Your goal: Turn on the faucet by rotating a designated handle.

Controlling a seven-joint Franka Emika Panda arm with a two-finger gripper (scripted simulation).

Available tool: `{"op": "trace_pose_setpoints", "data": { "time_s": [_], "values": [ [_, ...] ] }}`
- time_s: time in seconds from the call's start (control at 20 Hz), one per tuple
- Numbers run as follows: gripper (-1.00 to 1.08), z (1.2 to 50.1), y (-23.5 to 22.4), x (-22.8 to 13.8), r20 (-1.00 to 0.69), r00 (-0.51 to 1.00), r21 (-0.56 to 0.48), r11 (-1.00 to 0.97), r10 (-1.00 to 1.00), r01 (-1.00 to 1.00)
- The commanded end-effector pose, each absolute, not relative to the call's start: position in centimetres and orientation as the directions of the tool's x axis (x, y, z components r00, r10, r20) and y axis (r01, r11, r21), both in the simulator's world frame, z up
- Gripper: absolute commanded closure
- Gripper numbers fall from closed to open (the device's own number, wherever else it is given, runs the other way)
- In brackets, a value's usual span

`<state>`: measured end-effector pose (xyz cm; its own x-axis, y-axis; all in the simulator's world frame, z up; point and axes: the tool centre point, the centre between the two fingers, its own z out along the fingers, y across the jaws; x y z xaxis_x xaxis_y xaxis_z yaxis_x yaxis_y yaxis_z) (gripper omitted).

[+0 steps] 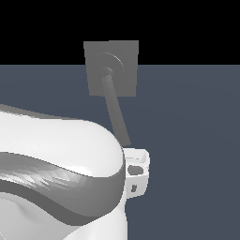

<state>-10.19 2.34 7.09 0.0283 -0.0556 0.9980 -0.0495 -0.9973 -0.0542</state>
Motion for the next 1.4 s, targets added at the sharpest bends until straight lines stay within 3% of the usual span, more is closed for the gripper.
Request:
{"op": "trace_pose_setpoints", "data": {
  "time_s": [0.0, 0.25, 0.35, 1.35],
  "values": [
    [1.08, 8.5, -0.3, -9.8, 0.999, -0.003, -0.045, -0.996, -0.045, -0.079],
    [1.08, 8.5, -2.3, -10.0, 0.999, -0.003, -0.045, -0.996, -0.045, -0.079],
    [1.08, 7.5, -1.1, -10.4, 0.998, 0.02, -0.053, -0.996, -0.055, -0.068],
    [1.08, 12.8, -7.0, -10.6, 0.999, 0.008, -0.049, -0.996, -0.049, -0.074]
  ]
}}
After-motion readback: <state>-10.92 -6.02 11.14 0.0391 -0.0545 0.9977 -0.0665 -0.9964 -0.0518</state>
